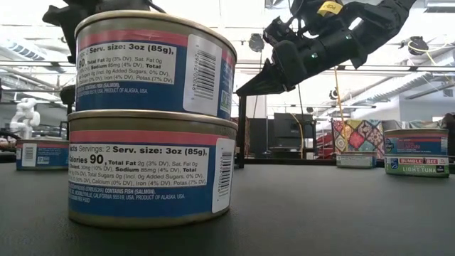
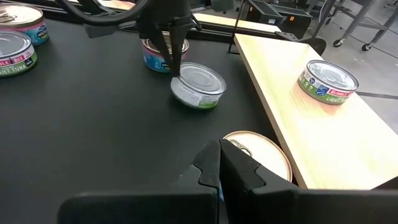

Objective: Stack canned seafood by type on shelf
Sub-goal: Put the green tuna can on the shelf

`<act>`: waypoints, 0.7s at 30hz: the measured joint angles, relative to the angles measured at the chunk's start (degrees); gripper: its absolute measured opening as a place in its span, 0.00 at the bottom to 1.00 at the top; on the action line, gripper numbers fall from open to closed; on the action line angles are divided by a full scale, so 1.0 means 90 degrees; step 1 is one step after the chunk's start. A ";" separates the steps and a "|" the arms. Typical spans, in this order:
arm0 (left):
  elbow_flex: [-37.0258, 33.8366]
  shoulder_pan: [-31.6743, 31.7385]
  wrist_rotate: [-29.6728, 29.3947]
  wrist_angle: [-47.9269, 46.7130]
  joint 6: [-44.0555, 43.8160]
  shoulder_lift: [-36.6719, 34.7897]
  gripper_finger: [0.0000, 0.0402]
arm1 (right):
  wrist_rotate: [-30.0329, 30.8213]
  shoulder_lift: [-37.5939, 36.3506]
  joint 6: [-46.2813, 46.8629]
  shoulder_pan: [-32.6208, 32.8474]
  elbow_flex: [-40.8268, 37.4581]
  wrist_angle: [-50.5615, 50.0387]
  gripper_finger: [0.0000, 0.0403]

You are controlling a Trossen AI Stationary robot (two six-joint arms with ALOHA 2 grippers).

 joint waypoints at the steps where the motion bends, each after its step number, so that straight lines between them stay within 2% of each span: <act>1: 0.0002 -0.0017 0.0028 0.0005 -0.0002 -0.0002 0.05 | 0.0000 -0.0001 0.0000 0.0000 0.0000 0.0000 0.00; 12: 0.0012 -0.0318 -0.0011 0.0196 -0.0145 -0.0005 0.35 | 0.0000 -0.0001 0.0027 0.0005 0.0000 -0.0015 0.00; 16: -0.0024 -0.0421 -0.0421 0.0237 -0.0192 0.0007 0.38 | 0.0000 -0.0001 0.0025 0.0005 0.0000 -0.0017 0.00; 21: -0.0396 -0.0461 -0.0389 0.0741 -0.0310 0.0012 0.38 | 0.0000 -0.0001 0.0026 0.0005 0.0000 -0.0019 0.00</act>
